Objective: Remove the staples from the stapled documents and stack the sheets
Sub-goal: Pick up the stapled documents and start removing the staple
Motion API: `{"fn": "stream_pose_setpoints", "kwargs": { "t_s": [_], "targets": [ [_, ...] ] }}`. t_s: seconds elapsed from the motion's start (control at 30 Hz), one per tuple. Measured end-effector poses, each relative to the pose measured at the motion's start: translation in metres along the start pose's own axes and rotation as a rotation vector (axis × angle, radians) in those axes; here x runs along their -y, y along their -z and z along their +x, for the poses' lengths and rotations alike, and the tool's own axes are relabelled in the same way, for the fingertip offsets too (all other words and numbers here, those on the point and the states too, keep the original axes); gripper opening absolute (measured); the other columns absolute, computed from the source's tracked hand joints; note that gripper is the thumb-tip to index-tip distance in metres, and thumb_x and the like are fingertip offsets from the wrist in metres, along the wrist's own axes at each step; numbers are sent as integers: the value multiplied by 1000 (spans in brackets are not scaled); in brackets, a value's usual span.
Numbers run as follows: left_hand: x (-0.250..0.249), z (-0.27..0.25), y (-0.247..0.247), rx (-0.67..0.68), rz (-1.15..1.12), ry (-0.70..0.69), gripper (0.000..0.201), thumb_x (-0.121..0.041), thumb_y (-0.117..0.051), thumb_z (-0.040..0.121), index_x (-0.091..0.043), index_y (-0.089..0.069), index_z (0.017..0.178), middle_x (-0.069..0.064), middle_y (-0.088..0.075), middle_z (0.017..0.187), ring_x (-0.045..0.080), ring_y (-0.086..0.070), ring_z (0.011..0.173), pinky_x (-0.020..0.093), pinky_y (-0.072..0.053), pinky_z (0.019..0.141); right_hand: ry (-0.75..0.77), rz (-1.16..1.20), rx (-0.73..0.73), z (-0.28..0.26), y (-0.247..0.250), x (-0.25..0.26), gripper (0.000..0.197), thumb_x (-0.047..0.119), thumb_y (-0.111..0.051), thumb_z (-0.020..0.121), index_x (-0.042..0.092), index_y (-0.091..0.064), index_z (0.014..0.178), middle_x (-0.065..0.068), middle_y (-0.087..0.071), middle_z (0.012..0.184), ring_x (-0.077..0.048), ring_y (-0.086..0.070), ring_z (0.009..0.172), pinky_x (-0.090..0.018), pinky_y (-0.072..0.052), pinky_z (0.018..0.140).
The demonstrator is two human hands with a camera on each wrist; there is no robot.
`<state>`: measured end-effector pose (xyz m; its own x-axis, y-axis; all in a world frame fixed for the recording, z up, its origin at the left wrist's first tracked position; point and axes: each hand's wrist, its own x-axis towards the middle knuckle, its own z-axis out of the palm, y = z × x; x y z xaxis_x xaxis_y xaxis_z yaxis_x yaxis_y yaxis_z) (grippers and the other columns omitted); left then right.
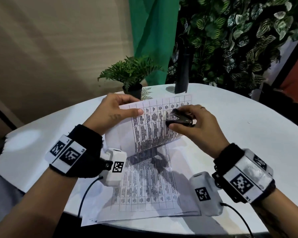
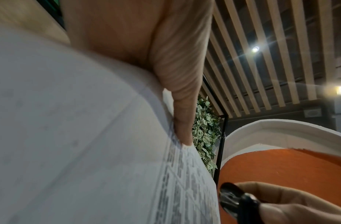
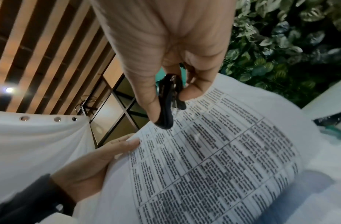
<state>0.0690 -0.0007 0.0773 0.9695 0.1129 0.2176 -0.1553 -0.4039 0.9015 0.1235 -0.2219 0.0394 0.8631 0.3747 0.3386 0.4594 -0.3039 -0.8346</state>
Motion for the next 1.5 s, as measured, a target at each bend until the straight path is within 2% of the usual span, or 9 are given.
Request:
{"fn": "stream_pose_setpoints", "kwargs": {
  "t_s": [0.27,0.43,0.57,0.63,0.8,0.9,1.07,1.27,1.5],
  "targets": [
    [-10,6,13,209,201,-9,17,-17,-67,80,-1,-66,86,12,-68,86,10,-61,74,17,-48,69,226,-165,237,20,11,32,40,24,-83,65,20,-66,101,-1,-38,138,-11,-53,109,-21,-44,94],
    [-11,7,16,229,275,-30,18,-24,-74,73,-12,-70,84,0,-71,82,10,-63,74,28,-49,78,263,-370,396,31,8,52,42,23,-82,68,12,-68,106,-5,-64,104,-18,-58,100,-36,-44,90],
    [-21,10,8,170,715,-105,19,-37,-78,71,-30,-70,85,-16,-67,80,14,-61,81,32,-46,73,266,-305,388,27,5,57,42,24,-82,68,12,-69,107,0,-65,99,-15,-60,97,-34,-47,88],
    [-30,12,1,170,782,-109,12,-44,-74,74,-36,-65,76,-10,-67,78,20,-61,81,37,-48,73,280,-283,393,26,5,60,41,23,-82,69,12,-69,106,0,-65,97,-14,-59,95,-33,-47,87],
    [-32,14,1,220,525,-53,13,-35,-76,75,-29,-68,67,-13,-66,62,6,-57,60,32,-43,65,332,-182,192,23,13,48,42,22,-82,66,11,-68,104,-5,-54,111,-15,-55,104,-21,-43,94],
    [-29,12,2,231,408,-21,2,-23,-74,78,-22,-73,79,-7,-73,77,6,-64,70,31,-50,75,430,-176,-9,13,13,42,44,21,-73,65,6,-65,106,-7,-57,107,-12,-55,97,-14,-43,85],
    [-34,8,0,256,308,-3,2,-16,-71,81,-14,-73,80,15,-74,87,15,-65,71,32,-52,73,604,-507,-17,5,-4,44,44,22,-67,64,5,-61,105,-12,-62,102,-32,-60,89,-36,-52,67],
    [-36,8,-1,281,279,9,36,-33,-78,71,-4,-73,92,24,-70,95,34,-66,84,48,-49,86,682,-680,-58,7,-8,54,39,29,-67,61,13,-65,97,-6,-64,94,-29,-60,74,-29,-45,47],
    [-37,8,-3,295,241,19,16,-14,-71,79,-3,-73,91,20,-72,93,17,-60,77,30,-49,76,731,-683,38,11,-6,55,38,25,-65,62,11,-68,97,-6,-65,94,-30,-60,71,-32,-47,48]
  ]
}}
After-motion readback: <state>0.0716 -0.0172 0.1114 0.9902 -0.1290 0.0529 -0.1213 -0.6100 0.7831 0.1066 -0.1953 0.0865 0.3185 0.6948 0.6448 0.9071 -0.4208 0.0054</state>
